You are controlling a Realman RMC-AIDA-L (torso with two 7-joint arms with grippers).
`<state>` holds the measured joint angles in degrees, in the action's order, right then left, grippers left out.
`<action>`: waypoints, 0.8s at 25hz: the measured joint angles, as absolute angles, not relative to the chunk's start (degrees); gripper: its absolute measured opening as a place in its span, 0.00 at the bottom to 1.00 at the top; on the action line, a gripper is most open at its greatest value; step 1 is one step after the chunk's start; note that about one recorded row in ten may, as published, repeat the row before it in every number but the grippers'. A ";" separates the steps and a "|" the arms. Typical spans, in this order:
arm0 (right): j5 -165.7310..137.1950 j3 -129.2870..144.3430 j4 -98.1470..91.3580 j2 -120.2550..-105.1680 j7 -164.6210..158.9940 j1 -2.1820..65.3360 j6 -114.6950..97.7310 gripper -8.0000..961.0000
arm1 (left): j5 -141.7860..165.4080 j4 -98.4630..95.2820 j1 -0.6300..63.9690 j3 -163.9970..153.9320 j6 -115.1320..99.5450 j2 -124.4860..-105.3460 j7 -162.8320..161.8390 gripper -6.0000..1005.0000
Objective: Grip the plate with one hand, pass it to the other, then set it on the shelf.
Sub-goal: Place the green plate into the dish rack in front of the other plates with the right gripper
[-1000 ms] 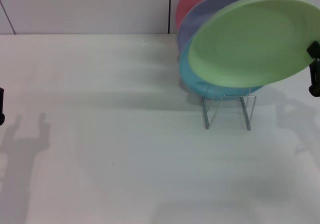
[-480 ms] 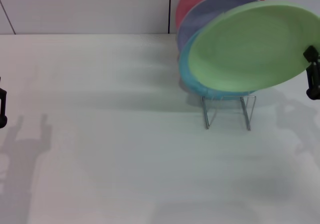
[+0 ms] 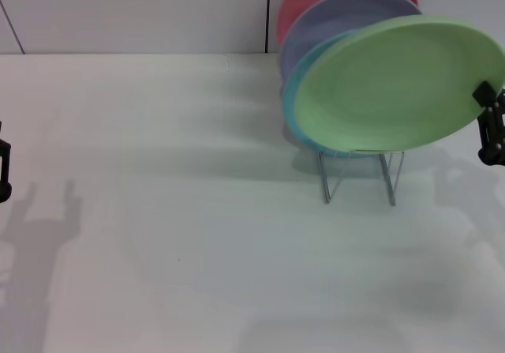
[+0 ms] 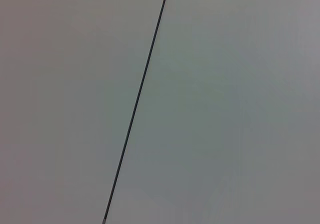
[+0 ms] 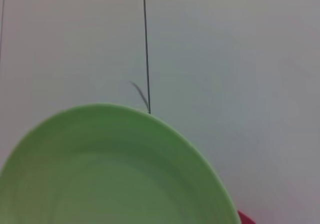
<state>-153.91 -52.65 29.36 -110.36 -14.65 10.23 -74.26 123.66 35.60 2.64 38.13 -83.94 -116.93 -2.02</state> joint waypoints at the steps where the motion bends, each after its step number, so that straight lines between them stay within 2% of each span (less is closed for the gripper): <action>1: -153.91 -52.66 28.54 -110.52 -14.85 10.62 -74.52 0.03 | 123.66 35.60 2.64 38.13 -83.94 -116.93 -2.02 0.58; 4: -153.91 -52.80 25.23 -111.49 -15.35 11.98 -75.67 0.03 | 123.66 35.60 2.64 38.06 -83.94 -116.91 -2.02 0.58; 20: -153.80 -52.82 19.52 -113.08 -16.68 13.56 -77.51 0.03 | 123.66 35.69 2.64 37.88 -83.84 -116.89 -2.02 0.59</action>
<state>-153.80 -52.82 19.52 -113.08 -16.68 13.56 -77.51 123.66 35.69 2.64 37.88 -83.84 -116.89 -2.02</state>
